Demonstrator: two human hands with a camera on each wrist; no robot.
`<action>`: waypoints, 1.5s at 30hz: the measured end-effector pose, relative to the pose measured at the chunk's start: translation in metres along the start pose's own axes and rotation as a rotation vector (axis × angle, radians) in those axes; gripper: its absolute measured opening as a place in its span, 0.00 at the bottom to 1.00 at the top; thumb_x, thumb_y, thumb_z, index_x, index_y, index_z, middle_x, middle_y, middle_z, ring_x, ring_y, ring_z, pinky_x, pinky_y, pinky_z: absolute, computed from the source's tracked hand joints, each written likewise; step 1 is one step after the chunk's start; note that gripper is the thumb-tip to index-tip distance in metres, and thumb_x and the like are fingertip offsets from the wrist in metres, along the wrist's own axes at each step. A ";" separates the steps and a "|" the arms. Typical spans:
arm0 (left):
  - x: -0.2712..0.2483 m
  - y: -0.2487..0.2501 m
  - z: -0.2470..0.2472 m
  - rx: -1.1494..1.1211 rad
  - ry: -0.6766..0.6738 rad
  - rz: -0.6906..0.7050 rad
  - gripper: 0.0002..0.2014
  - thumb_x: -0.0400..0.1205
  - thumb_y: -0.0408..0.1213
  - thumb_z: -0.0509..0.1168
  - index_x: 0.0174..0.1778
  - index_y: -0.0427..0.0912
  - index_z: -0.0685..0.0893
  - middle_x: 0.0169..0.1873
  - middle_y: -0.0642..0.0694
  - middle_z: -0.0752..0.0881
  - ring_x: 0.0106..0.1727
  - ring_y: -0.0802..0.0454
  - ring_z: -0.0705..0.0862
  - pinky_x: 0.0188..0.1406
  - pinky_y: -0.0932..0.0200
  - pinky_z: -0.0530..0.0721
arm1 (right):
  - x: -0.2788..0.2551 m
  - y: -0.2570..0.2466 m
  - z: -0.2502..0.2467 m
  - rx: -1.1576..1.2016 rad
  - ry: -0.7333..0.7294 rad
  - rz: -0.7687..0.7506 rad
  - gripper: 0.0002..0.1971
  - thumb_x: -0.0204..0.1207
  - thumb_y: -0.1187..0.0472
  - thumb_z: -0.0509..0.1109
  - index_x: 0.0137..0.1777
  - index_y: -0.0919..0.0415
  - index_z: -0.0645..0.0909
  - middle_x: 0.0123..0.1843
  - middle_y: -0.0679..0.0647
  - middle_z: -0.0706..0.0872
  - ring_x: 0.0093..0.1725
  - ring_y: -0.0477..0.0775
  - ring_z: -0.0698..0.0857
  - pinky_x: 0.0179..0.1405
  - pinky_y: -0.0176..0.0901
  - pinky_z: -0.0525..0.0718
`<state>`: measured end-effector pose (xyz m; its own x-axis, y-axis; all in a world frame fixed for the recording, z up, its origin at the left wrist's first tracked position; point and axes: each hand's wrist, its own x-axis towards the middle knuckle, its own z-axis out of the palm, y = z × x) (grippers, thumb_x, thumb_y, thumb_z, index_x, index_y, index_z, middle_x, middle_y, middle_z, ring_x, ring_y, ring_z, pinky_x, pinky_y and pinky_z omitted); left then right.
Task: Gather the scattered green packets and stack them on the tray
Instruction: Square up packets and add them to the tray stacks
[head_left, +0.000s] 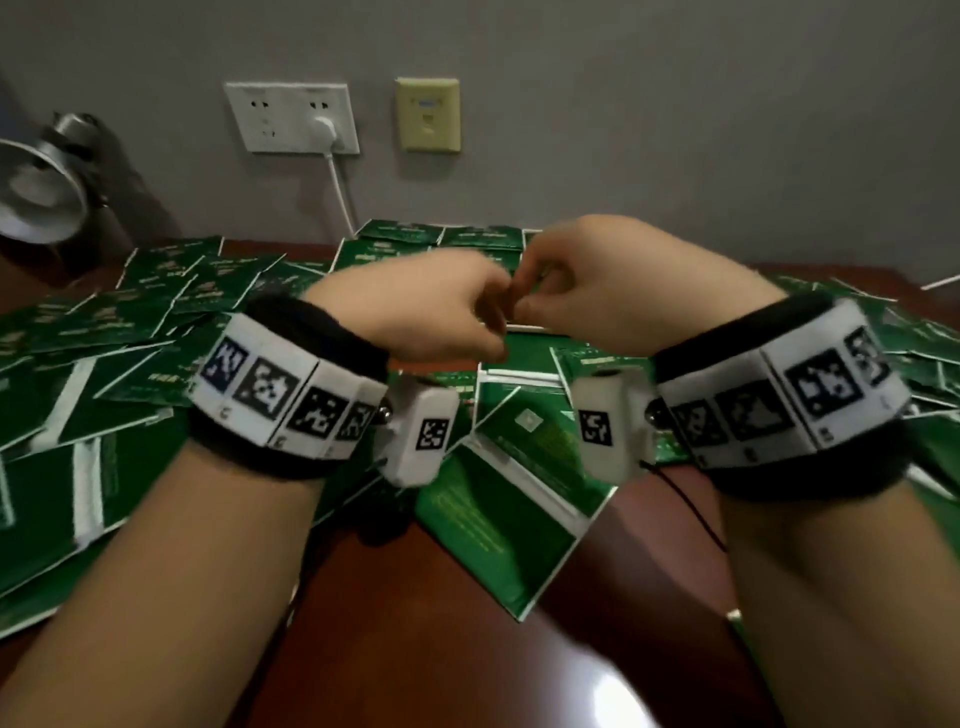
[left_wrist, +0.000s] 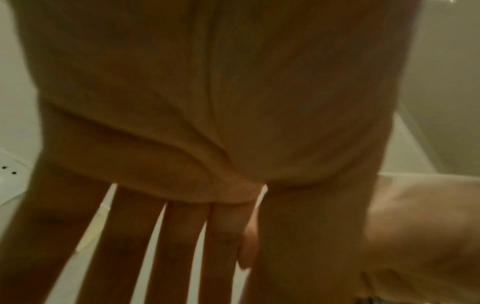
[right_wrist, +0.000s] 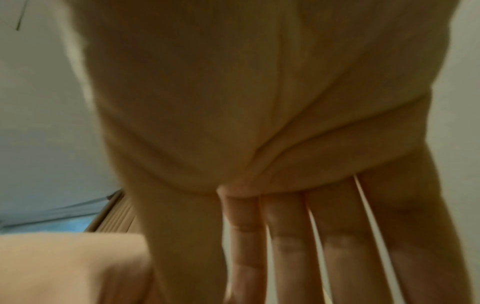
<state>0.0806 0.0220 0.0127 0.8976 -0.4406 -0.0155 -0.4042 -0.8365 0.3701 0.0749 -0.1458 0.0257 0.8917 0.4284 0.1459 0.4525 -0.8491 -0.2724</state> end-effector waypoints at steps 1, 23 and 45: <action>0.000 0.002 0.007 0.008 -0.047 -0.013 0.14 0.77 0.41 0.73 0.58 0.52 0.84 0.49 0.60 0.86 0.50 0.63 0.84 0.56 0.58 0.84 | -0.001 0.004 0.000 0.007 -0.003 0.014 0.06 0.75 0.48 0.72 0.49 0.45 0.84 0.47 0.46 0.86 0.45 0.49 0.81 0.45 0.41 0.76; 0.042 0.016 0.063 0.282 -0.289 0.062 0.09 0.74 0.39 0.73 0.40 0.53 0.78 0.37 0.56 0.78 0.39 0.56 0.77 0.32 0.60 0.74 | 0.028 0.112 0.039 -0.155 -0.441 0.412 0.38 0.66 0.45 0.79 0.77 0.46 0.73 0.72 0.47 0.80 0.65 0.53 0.81 0.64 0.48 0.82; 0.004 -0.039 0.023 0.291 -0.240 -0.145 0.16 0.74 0.55 0.72 0.51 0.50 0.90 0.42 0.55 0.89 0.39 0.56 0.85 0.33 0.61 0.84 | 0.034 0.056 0.040 -0.120 0.260 0.031 0.06 0.72 0.56 0.77 0.42 0.43 0.83 0.40 0.38 0.81 0.45 0.50 0.83 0.42 0.46 0.82</action>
<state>0.0961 0.0450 -0.0230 0.8962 -0.3462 -0.2774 -0.3406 -0.9376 0.0699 0.1308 -0.1667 -0.0229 0.8662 0.3212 0.3827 0.4073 -0.8977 -0.1683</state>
